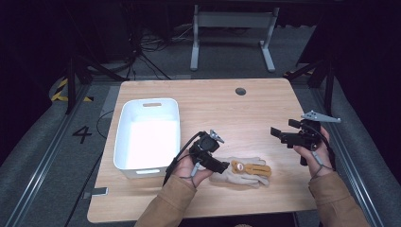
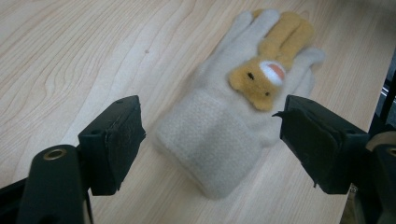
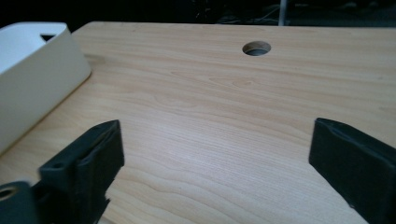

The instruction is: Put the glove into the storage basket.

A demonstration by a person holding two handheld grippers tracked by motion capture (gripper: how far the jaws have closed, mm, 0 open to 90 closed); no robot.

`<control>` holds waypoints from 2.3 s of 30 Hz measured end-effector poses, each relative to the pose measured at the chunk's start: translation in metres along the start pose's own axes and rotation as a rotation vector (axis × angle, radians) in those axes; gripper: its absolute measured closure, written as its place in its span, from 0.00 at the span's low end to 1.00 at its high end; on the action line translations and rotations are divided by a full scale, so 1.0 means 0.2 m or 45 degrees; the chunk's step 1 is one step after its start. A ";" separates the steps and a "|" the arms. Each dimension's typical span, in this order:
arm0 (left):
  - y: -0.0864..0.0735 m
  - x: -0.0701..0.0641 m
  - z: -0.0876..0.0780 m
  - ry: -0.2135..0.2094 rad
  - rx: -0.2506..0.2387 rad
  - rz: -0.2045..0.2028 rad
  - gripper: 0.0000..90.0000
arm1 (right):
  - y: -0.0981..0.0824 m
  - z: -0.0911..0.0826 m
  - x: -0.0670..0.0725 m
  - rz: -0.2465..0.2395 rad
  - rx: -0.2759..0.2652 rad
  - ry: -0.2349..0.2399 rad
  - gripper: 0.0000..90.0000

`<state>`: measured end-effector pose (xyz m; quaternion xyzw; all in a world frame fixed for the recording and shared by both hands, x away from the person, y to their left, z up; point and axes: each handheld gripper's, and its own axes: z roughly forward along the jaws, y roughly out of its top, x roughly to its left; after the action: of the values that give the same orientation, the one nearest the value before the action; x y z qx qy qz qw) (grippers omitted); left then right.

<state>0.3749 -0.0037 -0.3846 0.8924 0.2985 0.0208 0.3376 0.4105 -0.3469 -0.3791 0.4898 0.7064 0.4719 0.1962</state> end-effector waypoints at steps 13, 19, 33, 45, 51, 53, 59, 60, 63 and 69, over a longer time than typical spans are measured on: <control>-0.02 -0.01 0.08 -0.019 -0.025 0.021 0.17 | -0.03 -0.05 -0.07 -0.063 0.069 -0.022 0.40; -0.03 -0.01 0.12 -0.059 -0.038 0.091 0.12 | -0.07 -0.02 -0.09 -0.104 0.174 0.040 0.48; -0.06 0.03 0.18 -0.200 -0.096 0.259 0.02 | -0.09 -0.02 -0.10 -0.097 0.098 0.301 0.35; -0.06 0.06 0.26 -0.214 -0.059 0.300 0.00 | -0.13 -0.08 -0.12 -0.170 0.125 0.265 0.27; -0.06 0.05 0.30 -0.240 -0.027 0.341 0.00 | -0.14 -0.08 -0.13 -0.159 0.125 0.269 0.28; -0.06 0.04 0.31 -0.245 -0.011 0.362 0.00 | -0.14 -0.08 -0.13 -0.154 0.130 0.277 0.28; -0.07 0.03 0.36 -0.246 0.033 0.395 0.00 | -0.14 -0.07 -0.12 -0.151 0.140 0.292 0.29; -0.07 0.03 0.36 -0.243 0.044 0.400 0.00 | -0.14 -0.07 -0.12 -0.149 0.140 0.294 0.29; -0.07 0.03 0.38 -0.239 0.059 0.406 0.00 | -0.14 -0.07 -0.13 -0.145 0.139 0.296 0.30; -0.07 0.02 0.41 -0.201 0.095 0.436 0.00 | -0.15 -0.07 -0.13 -0.136 0.147 0.305 0.31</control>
<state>0.3897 -0.0415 -0.4576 0.9409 0.1156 -0.0031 0.3183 0.3966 -0.3782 -0.4026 0.4021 0.7757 0.4745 0.1069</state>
